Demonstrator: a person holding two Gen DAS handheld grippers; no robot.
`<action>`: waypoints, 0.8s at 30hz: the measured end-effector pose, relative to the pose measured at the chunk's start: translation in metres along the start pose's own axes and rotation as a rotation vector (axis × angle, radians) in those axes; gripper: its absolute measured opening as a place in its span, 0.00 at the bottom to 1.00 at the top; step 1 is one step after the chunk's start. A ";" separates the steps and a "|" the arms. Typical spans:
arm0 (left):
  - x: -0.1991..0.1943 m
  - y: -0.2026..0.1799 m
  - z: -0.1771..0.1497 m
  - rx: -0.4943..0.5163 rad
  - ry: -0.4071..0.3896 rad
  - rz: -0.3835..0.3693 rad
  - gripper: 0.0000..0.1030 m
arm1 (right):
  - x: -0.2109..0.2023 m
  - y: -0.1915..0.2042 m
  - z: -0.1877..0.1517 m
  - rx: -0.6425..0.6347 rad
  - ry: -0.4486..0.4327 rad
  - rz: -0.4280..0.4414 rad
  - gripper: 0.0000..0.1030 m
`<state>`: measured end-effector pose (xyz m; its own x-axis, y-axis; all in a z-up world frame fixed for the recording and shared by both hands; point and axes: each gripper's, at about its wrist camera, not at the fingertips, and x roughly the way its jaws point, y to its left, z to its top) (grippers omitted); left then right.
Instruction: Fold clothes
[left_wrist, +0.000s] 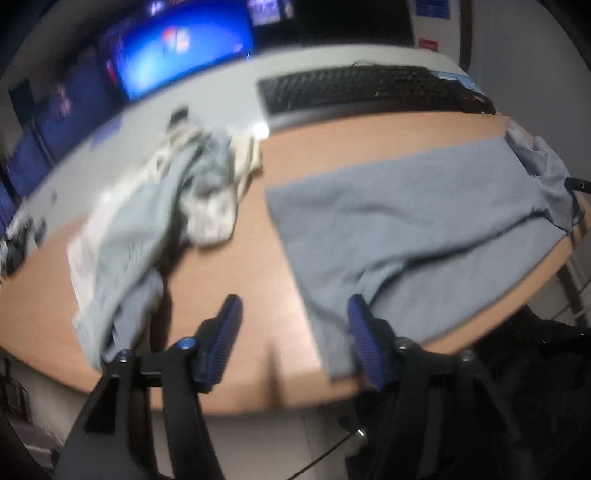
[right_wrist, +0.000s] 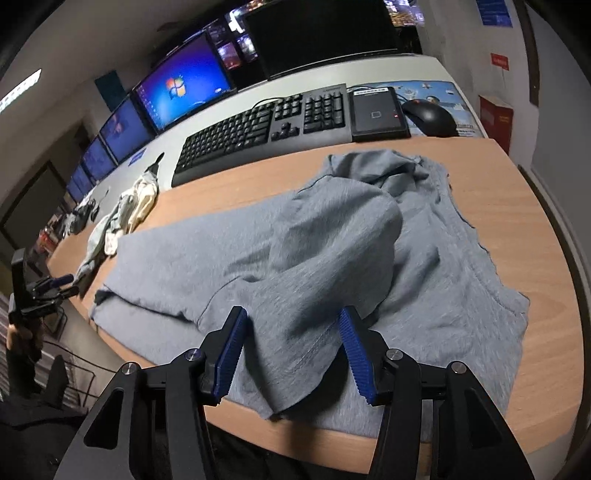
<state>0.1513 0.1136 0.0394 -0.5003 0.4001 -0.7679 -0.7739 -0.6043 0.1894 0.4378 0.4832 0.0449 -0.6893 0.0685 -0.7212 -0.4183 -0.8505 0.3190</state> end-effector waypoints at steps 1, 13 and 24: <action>0.008 -0.008 0.000 0.041 0.014 -0.010 0.65 | -0.001 -0.002 -0.001 0.007 -0.002 -0.007 0.57; 0.055 -0.062 -0.004 0.495 0.023 0.123 0.06 | 0.017 -0.017 -0.015 0.070 0.067 0.026 0.58; 0.040 0.010 -0.013 0.330 0.217 -0.146 0.09 | 0.022 -0.018 -0.016 0.058 0.071 0.034 0.58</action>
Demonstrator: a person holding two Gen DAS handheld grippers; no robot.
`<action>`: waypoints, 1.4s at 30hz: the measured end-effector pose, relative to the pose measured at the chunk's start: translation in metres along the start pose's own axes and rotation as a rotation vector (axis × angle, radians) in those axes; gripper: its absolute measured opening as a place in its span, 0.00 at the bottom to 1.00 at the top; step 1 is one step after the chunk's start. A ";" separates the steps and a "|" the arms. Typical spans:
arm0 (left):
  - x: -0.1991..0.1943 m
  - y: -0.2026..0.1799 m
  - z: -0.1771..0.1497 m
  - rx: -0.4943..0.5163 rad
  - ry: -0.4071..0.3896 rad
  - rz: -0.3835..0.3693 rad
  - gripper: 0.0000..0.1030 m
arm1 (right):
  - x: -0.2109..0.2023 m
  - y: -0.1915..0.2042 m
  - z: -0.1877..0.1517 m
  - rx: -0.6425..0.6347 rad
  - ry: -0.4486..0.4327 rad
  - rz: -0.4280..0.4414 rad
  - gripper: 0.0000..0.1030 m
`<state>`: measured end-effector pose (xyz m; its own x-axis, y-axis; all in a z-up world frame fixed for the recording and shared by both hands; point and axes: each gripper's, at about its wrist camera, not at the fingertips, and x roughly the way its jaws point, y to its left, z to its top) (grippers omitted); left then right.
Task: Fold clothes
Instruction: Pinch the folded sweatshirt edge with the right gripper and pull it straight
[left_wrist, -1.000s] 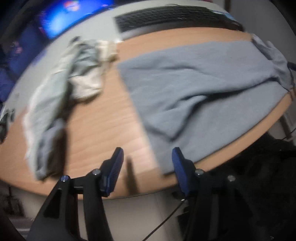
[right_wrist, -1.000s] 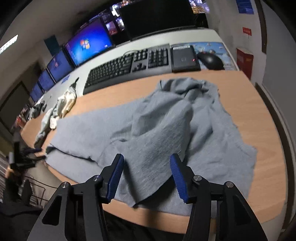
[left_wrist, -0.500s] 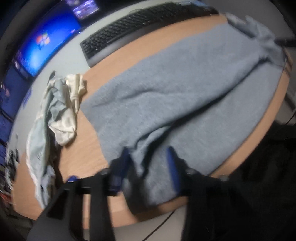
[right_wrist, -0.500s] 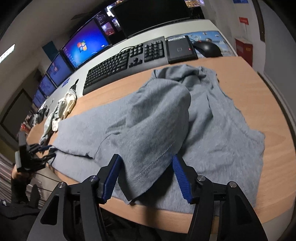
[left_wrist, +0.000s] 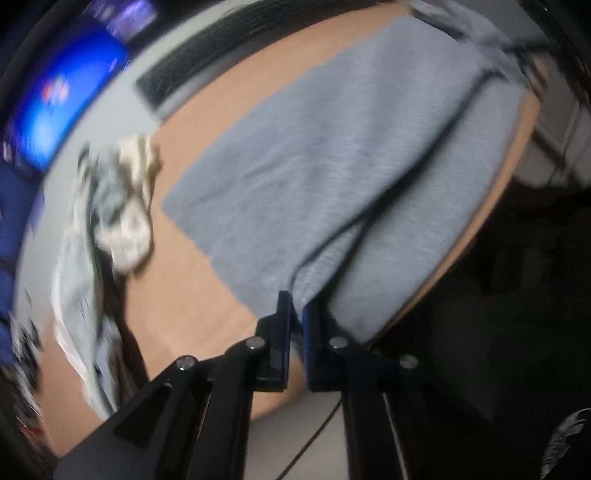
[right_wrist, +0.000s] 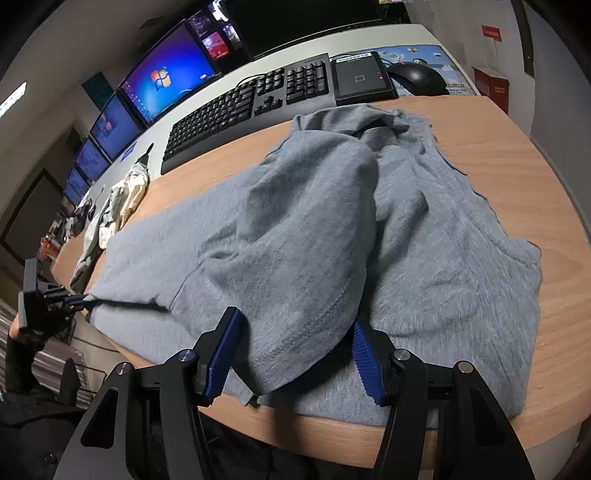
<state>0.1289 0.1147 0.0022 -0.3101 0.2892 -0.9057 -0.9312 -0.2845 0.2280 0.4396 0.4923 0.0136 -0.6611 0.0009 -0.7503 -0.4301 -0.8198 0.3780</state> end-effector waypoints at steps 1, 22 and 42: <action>-0.005 0.009 -0.001 -0.029 -0.003 -0.011 0.10 | 0.000 0.001 0.000 -0.002 -0.002 0.003 0.59; -0.008 -0.034 0.123 -0.149 -0.300 -0.137 0.91 | -0.043 -0.026 0.069 -0.178 -0.080 0.020 0.72; 0.069 -0.045 0.141 -0.230 -0.258 -0.122 1.00 | 0.047 -0.011 0.117 -0.547 0.421 0.359 0.10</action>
<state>0.1221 0.2763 -0.0201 -0.2649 0.5465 -0.7944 -0.9058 -0.4235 0.0107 0.3411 0.5680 0.0380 -0.3666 -0.4461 -0.8165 0.2034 -0.8947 0.3976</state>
